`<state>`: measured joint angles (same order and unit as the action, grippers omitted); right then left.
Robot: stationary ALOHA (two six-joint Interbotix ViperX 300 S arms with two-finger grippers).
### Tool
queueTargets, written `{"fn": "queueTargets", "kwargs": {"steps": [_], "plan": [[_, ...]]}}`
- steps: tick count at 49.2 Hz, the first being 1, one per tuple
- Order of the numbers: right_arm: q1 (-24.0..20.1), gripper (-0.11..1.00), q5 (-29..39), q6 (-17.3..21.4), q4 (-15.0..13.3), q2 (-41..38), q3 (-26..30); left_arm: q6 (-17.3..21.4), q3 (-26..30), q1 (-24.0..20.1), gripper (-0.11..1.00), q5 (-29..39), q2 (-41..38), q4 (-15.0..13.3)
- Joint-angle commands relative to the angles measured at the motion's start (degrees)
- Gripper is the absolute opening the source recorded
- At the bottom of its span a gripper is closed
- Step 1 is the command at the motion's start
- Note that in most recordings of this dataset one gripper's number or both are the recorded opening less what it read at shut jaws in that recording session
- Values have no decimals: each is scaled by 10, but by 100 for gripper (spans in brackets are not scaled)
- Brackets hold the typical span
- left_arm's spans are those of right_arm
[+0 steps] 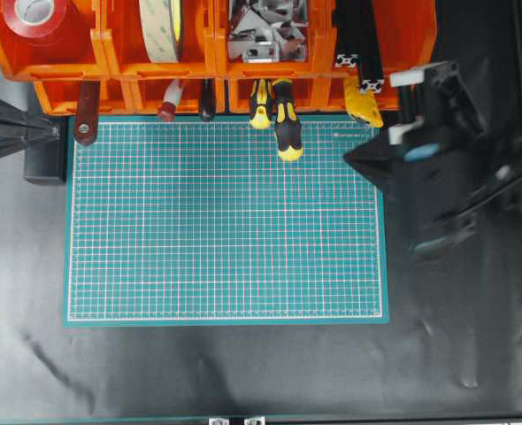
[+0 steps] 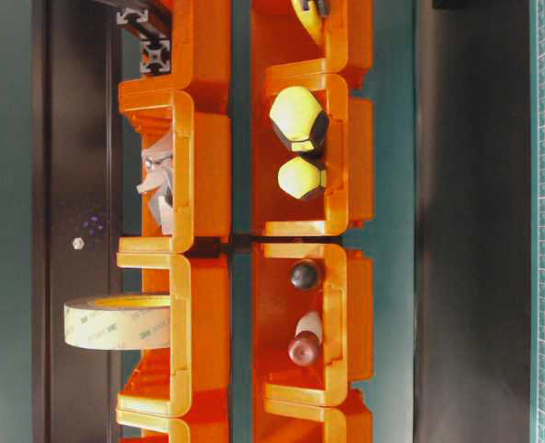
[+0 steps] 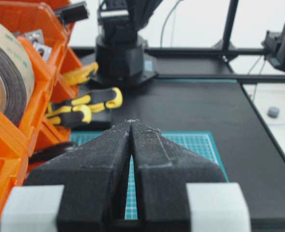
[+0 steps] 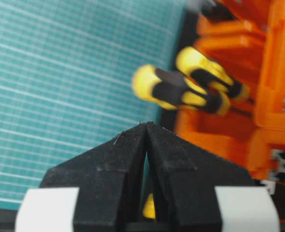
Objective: Pick screwdriver from container rack with right arm.
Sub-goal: 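Move the right gripper toward the yellow-black screwdriver in the rack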
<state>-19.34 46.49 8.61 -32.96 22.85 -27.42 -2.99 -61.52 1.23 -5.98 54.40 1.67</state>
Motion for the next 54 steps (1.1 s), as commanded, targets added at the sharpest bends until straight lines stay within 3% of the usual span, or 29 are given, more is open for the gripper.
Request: {"fn": "queueTargets", "kwargs": {"steps": [1,5,9,13,15,24,39,44,54], "plan": [[-42,0,47,58,-119,-26,21,-2,17,-1,0,1,-5,2],[-78,0,92,120,-221,-54,18,-2,16,-1,0,1,-5,2],[-110,0,149,175,-298,-81,13,-2,15,-2,0,1,-5,2],[-139,0,206,216,-348,-112,6,-2,15,-3,0,1,-4,2],[-149,0,228,221,-360,-127,4,-2,15,-3,0,1,-4,2],[-173,0,286,221,-381,-171,-5,-2,15,-3,0,1,-4,2],[-175,4,237,217,-381,-182,-19,-6,9,-5,0,11,-5,2],[-172,21,222,217,-381,-184,-27,-12,9,-6,0,13,-4,2],[-156,78,211,222,-387,-190,-33,-14,7,-7,0,15,-4,2]]}}
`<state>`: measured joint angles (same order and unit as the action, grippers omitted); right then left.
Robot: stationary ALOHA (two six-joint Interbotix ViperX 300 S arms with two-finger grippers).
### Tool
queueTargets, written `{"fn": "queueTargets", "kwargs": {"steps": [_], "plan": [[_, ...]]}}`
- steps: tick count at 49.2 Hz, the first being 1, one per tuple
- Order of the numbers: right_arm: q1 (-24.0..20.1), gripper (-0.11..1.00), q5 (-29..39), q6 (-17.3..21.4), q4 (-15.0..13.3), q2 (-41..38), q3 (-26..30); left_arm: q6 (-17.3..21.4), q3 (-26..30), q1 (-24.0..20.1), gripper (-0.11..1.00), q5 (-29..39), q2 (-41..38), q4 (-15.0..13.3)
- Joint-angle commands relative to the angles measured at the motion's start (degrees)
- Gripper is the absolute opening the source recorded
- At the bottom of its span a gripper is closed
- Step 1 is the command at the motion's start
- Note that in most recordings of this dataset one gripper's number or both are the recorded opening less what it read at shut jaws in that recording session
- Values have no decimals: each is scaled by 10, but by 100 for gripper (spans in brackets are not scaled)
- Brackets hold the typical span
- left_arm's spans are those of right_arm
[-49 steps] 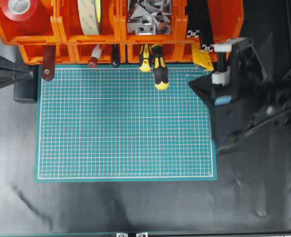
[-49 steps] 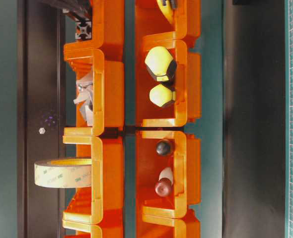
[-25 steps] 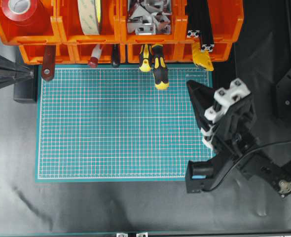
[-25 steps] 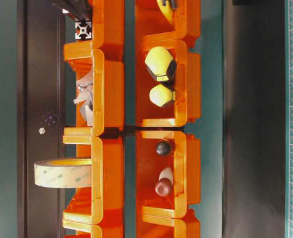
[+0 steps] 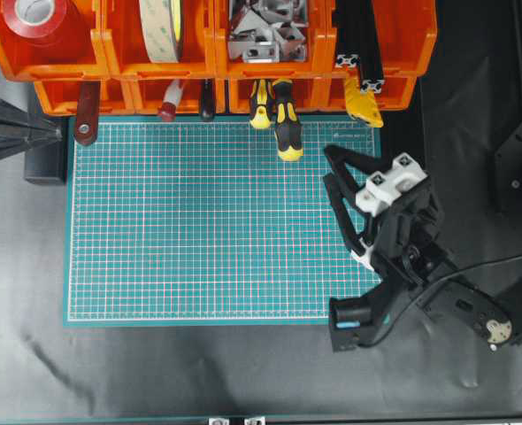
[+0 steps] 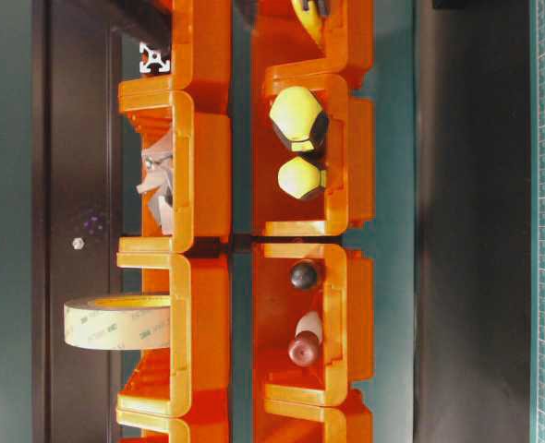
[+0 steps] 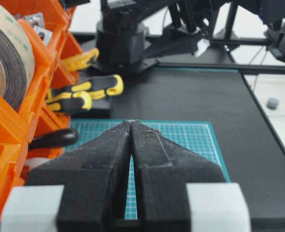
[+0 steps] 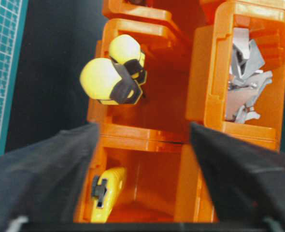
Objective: Pick screwdriver from container rack with right arm.
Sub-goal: 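Move the right gripper toward the yellow-black screwdriver in the rack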
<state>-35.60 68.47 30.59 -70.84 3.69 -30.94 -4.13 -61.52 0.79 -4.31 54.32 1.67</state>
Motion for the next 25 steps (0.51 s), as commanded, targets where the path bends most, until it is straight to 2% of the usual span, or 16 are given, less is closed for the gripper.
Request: {"fn": "queueTargets", "kwargs": {"steps": [1,4,12,25], "plan": [[7,81,-9,3,-11,0,0,-3,7,-3,0,-2,-3,2],[11,86,-16,5,-16,-7,-4,-3,5,-3,0,-2,-3,2],[30,85,-50,7,-18,-38,0,-3,4,-3,0,-2,-4,2],[96,85,-61,8,-33,-76,17,-4,2,-6,0,-2,-2,2]]}}
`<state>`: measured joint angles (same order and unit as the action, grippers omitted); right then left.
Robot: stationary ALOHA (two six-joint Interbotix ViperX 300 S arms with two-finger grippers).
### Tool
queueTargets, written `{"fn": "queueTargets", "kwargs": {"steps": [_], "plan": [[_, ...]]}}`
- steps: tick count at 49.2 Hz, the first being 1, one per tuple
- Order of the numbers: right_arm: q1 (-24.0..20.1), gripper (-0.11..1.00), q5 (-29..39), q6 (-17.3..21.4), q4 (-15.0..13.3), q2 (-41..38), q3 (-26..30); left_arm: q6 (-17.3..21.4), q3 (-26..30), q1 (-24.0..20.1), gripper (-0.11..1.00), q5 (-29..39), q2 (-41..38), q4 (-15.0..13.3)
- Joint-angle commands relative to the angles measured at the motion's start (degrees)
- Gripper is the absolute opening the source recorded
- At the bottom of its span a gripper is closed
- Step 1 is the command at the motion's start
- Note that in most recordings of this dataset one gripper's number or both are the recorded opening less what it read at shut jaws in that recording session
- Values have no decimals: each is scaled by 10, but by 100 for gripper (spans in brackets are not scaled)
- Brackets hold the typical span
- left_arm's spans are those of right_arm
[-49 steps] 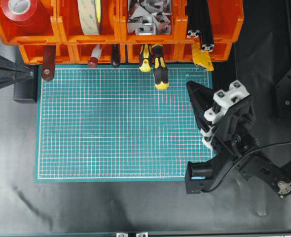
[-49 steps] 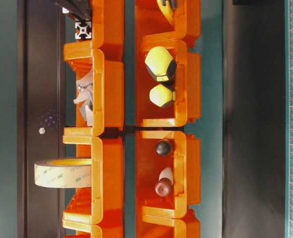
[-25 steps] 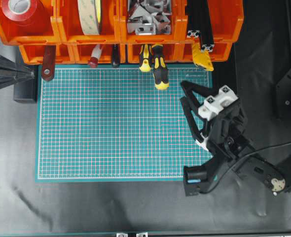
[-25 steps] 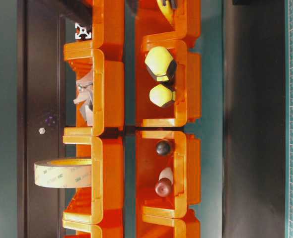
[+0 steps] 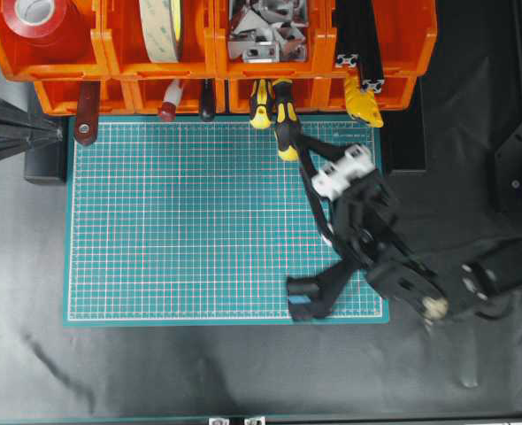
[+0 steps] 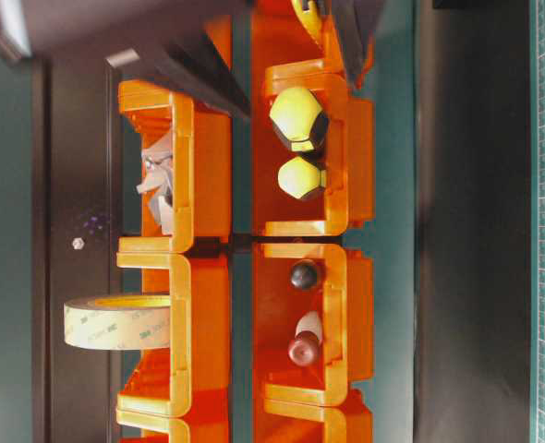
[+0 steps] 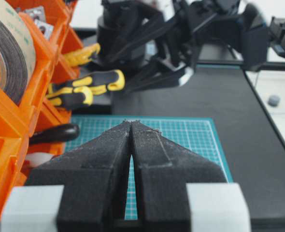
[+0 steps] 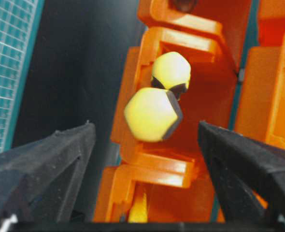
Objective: Pick screwdriver from container rack with right arm.
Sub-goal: 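Move the right gripper toward the yellow-black screwdriver in the rack, then close the right gripper on the yellow-black screwdriver handle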
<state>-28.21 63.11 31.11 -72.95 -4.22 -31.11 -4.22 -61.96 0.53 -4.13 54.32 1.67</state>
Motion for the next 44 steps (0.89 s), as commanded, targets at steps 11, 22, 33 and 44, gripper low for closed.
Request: {"fn": "queueTargets", "kwargs": {"steps": [11,22,33,44], "plan": [[55,85,-21,5,-18,2,24,-3,5,-4,0,-3,4,2],[54,83,-35,6,-16,1,25,-3,2,-4,0,3,11,2],[53,74,-33,18,-11,1,25,-4,0,-4,0,4,14,2],[41,39,-13,21,-9,0,29,-11,0,-2,0,12,18,2]]}}
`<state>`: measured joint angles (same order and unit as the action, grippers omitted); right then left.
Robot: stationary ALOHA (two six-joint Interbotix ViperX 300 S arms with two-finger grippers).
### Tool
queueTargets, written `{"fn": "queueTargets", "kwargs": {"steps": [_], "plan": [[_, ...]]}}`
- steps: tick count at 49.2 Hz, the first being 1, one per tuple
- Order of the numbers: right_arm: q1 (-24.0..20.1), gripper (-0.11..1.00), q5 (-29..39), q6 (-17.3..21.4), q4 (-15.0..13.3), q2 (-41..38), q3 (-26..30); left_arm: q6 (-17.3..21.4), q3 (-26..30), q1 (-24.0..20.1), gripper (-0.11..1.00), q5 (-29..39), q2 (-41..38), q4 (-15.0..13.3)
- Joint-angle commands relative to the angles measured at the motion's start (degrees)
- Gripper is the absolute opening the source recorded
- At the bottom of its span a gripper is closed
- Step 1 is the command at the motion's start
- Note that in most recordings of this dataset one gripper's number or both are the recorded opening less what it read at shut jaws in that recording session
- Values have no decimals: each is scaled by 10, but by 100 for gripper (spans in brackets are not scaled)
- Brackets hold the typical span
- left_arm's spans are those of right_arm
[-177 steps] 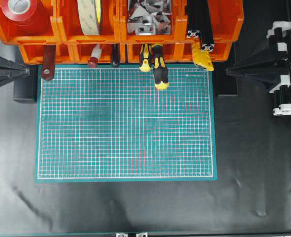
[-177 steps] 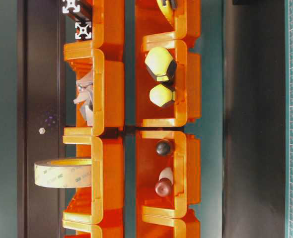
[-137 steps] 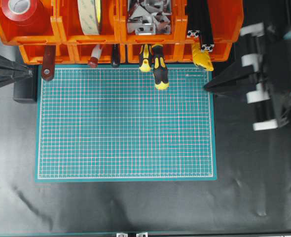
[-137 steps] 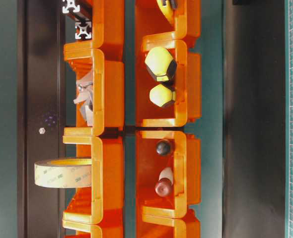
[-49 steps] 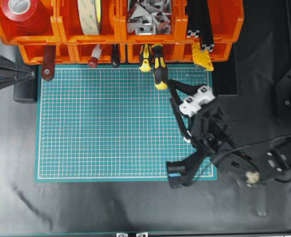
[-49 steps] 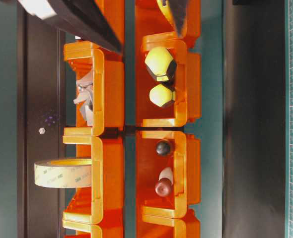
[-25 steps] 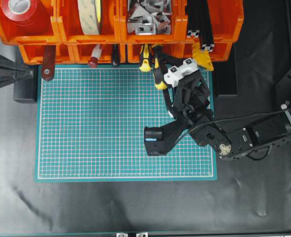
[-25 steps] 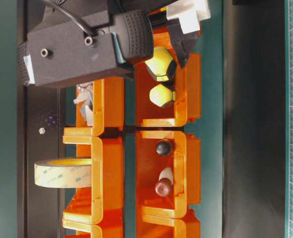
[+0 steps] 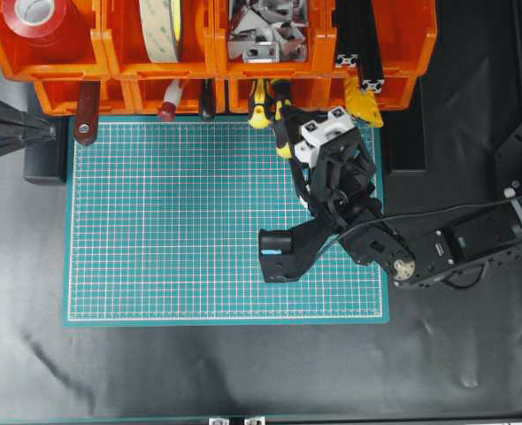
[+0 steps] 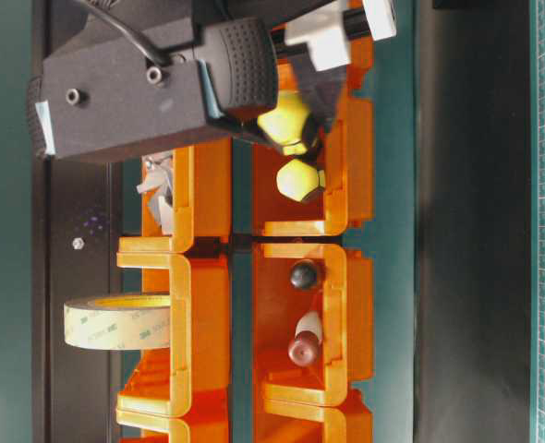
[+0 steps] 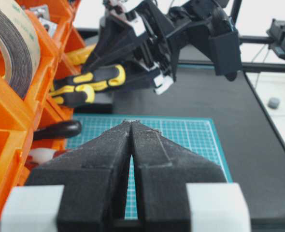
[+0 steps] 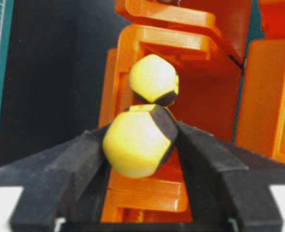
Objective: Pick screwdriver from container rack with right arm.
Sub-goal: 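Close the right gripper on the yellow-black screwdriver handle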
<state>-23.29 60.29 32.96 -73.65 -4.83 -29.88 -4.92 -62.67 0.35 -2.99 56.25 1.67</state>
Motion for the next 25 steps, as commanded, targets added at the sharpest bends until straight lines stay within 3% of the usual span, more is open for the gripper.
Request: {"fn": "queueTargets", "kwargs": {"steps": [1,16,25], "plan": [[-10,39,20,4,-2,5,18,-4,7,0,0,2,-1,2],[-26,39,75,0,-1,6,37,-25,7,2,0,19,4,2],[-30,39,102,-1,31,7,35,-25,6,6,0,19,5,2]]}}
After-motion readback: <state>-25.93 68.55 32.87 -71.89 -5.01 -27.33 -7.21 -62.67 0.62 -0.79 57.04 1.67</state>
